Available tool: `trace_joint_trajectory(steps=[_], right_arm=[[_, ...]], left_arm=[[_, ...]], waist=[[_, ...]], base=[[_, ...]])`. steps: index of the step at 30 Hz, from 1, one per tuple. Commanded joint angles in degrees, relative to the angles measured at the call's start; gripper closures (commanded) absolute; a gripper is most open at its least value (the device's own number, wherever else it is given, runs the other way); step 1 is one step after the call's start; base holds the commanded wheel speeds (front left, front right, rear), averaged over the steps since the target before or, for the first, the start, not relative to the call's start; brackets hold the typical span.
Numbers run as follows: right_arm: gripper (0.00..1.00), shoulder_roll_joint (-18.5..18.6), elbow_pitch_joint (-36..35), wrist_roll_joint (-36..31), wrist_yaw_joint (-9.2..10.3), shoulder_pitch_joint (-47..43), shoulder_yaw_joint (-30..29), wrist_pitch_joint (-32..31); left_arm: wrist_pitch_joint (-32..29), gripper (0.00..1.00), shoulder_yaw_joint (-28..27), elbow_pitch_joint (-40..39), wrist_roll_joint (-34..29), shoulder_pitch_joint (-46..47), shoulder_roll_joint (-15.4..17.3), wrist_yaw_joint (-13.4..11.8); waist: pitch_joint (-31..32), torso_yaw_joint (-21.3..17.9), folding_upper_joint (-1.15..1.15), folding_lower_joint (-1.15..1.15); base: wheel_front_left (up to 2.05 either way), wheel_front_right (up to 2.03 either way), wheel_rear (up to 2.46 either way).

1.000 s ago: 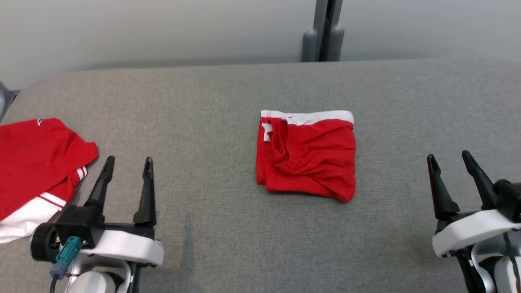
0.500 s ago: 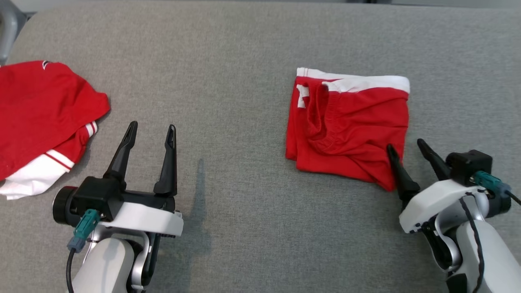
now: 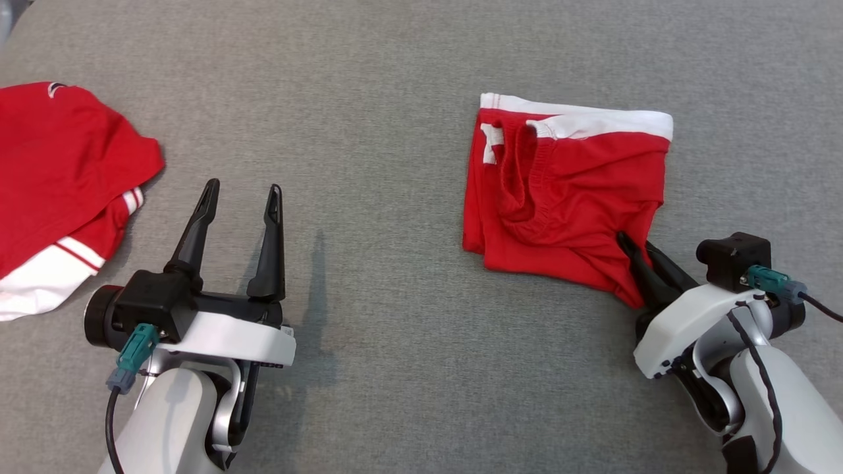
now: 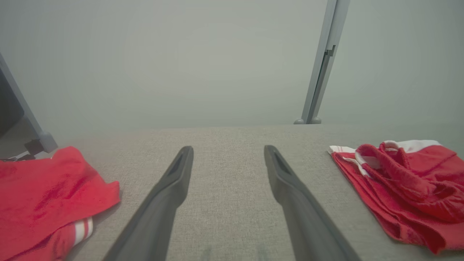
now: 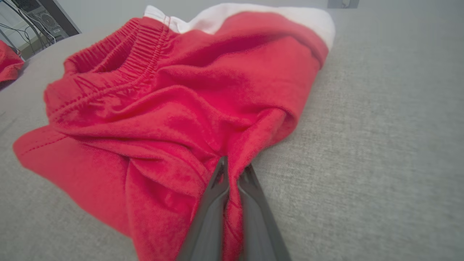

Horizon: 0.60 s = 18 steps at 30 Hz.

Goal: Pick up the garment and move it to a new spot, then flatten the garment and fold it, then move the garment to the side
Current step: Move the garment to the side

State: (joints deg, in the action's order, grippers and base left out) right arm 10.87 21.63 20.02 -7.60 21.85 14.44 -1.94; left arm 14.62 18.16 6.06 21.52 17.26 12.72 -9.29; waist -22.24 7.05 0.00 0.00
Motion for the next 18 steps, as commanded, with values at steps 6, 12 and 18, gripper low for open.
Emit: trace_joint_trajectory(steps=[6,12,18], right_arm=[[1.0,4.7,-1.6,-1.8,0.19,0.8,2.0,-2.4],[1.0,9.3,-2.0,-2.1,0.18,2.9,3.9,-2.2],[1.0,14.0,1.7,-1.7,0.12,7.1,3.6,1.3]], left_arm=[[0.2,0.0,-0.1,-0.1,-0.5,1.7,1.0,0.4],[-1.4,0.0,-0.4,-2.5,-1.4,2.9,3.3,0.3],[-5.1,0.0,0.0,-6.3,-3.0,4.6,6.1,0.2]], waist=[[-0.7,-4.7,0.0,0.0],[-2.6,-12.3,0.0,0.0],[-6.1,-20.4,0.0,0.0]], base=[[0.0,0.0,0.0],[0.0,0.0,0.0],[0.0,0.0,0.0]])
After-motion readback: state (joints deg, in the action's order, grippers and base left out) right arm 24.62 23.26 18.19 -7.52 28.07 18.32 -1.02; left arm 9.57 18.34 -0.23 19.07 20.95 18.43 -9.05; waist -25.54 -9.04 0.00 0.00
